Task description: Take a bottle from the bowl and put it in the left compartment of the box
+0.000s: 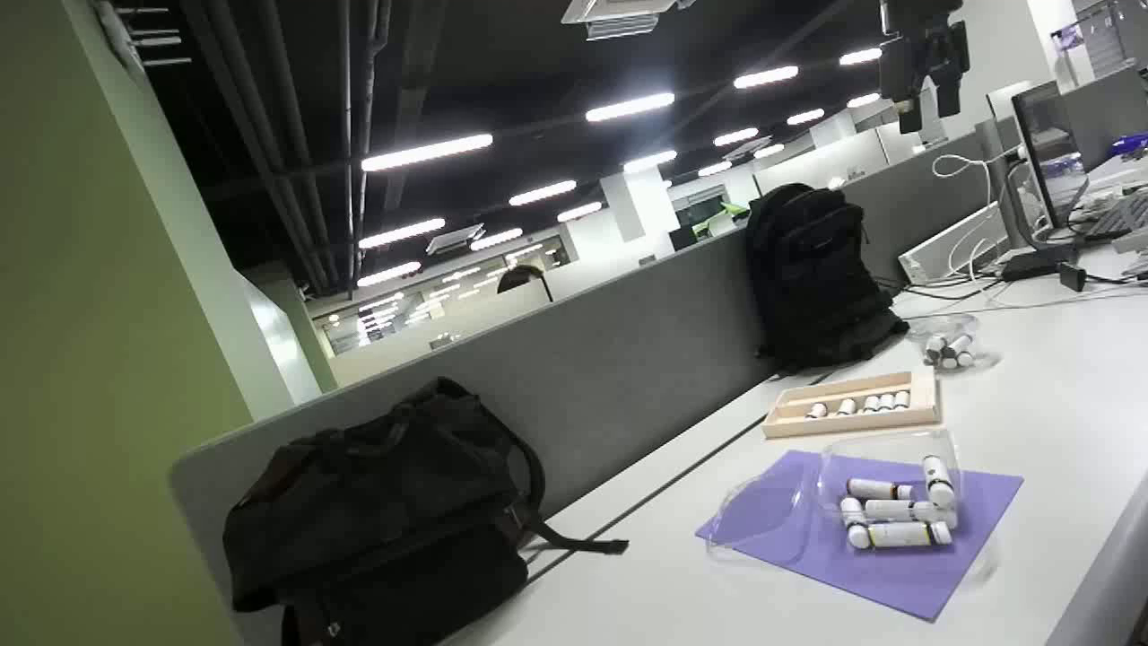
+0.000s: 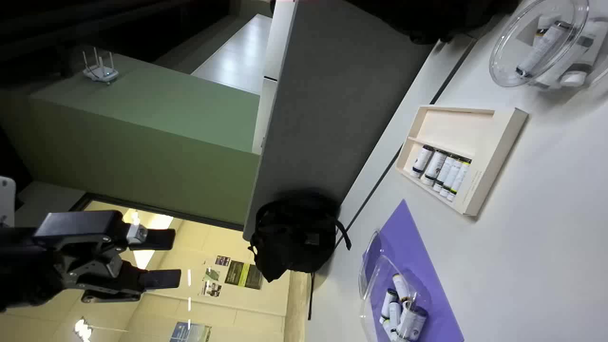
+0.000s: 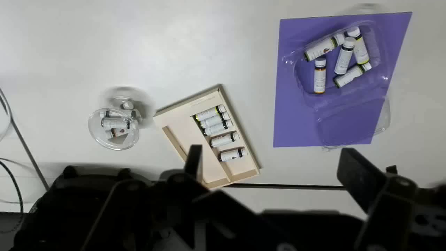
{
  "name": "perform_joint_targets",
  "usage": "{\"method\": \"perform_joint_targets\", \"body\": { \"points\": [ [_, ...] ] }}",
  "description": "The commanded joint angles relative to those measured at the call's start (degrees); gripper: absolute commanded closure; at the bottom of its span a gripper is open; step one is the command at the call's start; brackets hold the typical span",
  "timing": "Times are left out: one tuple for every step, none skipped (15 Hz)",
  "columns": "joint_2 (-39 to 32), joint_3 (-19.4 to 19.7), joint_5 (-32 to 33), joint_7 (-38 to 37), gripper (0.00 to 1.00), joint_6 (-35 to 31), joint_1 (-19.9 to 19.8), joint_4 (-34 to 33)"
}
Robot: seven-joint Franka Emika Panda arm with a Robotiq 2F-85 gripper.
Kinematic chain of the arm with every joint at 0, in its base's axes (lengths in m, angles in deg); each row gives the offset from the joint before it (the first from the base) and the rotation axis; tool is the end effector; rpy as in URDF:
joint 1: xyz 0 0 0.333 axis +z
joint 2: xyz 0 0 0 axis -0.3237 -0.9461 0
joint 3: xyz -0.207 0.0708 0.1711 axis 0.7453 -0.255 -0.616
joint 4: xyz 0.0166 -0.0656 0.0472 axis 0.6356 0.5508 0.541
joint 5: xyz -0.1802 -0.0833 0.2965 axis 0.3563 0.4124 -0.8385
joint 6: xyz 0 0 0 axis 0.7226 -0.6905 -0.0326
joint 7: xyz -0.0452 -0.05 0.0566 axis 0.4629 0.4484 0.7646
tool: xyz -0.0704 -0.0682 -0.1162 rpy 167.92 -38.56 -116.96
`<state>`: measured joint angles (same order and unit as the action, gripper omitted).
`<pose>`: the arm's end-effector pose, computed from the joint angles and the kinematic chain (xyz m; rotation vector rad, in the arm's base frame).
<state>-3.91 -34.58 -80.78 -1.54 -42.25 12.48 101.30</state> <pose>0.3166 -0.0953 0.4687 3.0863 -0.0287 0.3881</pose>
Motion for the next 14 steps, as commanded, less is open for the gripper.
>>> {"method": "perform_joint_targets", "body": {
  "points": [
    [0.0,0.1,0.1,-0.1,0.0,0.1,0.2,-0.1],
    [0.0,0.1,0.1,-0.1,0.0,0.1,0.2,-0.1],
    [0.0,0.1,0.1,-0.1,0.0,0.1,0.2,-0.1],
    [0.0,0.1,0.1,-0.1,0.0,0.1,0.2,-0.1],
    [0.0,0.1,0.1,-0.1,0.0,0.1,0.2,-0.1],
    [0.0,0.1,0.1,-0.1,0.0,0.1,0.2,-0.1],
    [0.0,0.1,0.1,-0.1,0.0,0.1,0.2,-0.1],
    [0.0,0.1,0.1,-0.1,0.0,0.1,0.2,-0.1],
    [0.0,0.1,0.1,-0.1,0.0,0.1,0.2,-0.1],
    [-2.7,-0.3,-0.1,0.2,0.0,-1.3,1.3,-0.6],
    [-4.8,-1.4,0.2,-1.1,0.0,-4.3,1.5,-0.4],
    [-8.2,-2.6,-0.4,-2.2,0.0,-6.5,2.6,-0.8],
    [-11.5,-4.4,-0.7,-4.1,0.0,-10.1,3.3,-0.6],
    [-13.9,-6.0,-0.7,-5.7,0.0,-13.2,3.7,-0.4]
  ]
}}
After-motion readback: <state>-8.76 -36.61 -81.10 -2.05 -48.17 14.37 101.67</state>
